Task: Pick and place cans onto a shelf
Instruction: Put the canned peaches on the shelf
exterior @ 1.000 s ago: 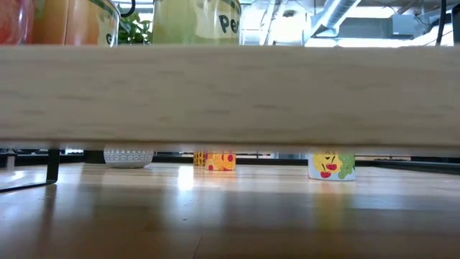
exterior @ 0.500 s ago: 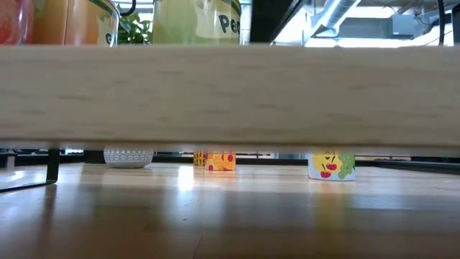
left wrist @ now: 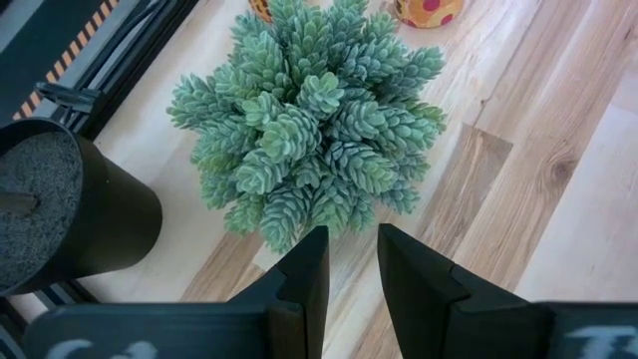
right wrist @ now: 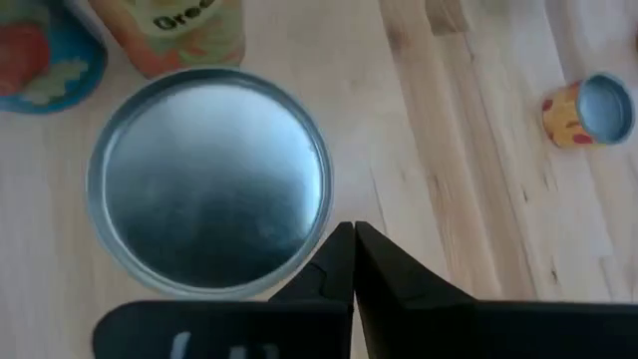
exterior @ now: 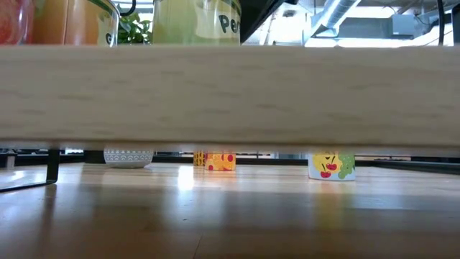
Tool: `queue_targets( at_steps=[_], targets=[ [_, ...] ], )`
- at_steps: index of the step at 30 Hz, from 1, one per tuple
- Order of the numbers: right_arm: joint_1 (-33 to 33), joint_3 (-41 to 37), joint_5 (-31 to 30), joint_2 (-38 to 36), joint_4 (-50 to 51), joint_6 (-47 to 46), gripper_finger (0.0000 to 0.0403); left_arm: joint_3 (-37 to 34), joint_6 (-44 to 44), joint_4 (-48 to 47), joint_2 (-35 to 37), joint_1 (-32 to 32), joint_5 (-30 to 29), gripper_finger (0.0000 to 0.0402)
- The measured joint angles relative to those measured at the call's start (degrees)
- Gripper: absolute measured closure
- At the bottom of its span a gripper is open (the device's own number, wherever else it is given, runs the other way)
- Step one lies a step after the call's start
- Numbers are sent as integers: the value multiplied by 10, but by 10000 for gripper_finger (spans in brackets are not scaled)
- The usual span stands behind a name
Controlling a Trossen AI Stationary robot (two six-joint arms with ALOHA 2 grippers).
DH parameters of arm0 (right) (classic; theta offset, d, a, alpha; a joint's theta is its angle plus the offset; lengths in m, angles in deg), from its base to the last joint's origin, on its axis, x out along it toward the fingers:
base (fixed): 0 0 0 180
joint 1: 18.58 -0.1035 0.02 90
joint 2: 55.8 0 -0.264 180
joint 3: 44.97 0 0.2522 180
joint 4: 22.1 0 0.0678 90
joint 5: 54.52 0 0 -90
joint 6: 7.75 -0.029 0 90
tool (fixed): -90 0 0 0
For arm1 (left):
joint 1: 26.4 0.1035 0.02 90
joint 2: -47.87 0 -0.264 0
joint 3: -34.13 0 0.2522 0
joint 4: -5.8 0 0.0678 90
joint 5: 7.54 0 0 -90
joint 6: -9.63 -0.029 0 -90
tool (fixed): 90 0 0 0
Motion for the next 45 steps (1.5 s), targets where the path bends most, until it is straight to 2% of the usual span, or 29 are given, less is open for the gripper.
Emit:
queue_targets(
  at_steps=[14,45],
  targets=[
    [0,0,43,0,-48,29,372,0,0,0,0,0,0,322],
    [-2,0,45,-1,-53,43,376,0,0,0,0,0,1,322]
  ],
)
